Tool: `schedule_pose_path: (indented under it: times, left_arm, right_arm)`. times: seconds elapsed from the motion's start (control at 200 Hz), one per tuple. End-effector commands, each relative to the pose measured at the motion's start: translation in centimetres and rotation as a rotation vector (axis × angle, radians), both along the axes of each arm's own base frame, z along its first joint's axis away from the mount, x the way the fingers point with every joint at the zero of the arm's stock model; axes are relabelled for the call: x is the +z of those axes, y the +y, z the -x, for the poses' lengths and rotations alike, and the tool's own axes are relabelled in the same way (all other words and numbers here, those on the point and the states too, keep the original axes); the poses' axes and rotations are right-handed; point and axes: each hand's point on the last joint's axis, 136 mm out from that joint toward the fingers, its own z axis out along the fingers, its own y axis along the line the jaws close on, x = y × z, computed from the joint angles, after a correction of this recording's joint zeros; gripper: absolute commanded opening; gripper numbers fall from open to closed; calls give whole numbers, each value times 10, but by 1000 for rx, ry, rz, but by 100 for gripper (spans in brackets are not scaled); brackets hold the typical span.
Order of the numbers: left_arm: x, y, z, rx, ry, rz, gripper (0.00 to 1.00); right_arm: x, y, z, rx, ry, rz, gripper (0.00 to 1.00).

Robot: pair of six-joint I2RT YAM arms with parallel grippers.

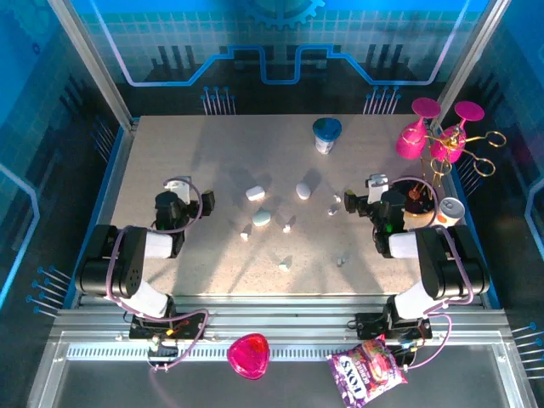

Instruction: Insert wireless bluetooth earbuds into charging case

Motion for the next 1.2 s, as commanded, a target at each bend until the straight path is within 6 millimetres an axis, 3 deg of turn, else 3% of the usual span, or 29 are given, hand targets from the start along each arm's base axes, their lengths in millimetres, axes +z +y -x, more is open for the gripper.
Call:
schedule_pose_path:
  times: [0.0, 0.81, 1.041, 1.196]
  left_arm:
    - [14, -2, -7, -14, -50, -2, 99]
    - [16, -1, -5, -5, -66, -6, 100]
    - [42, 2, 14, 30, -147, -26, 99]
    - [67, -16, 24, -7, -167, -121, 99]
  right_arm:
    - [7, 2, -6, 7, -25, 13, 100]
    - [8, 3, -6, 7, -26, 11, 100]
    - [14, -1, -1, -17, -61, 9, 100]
    - [34, 3, 4, 0, -76, 26, 100]
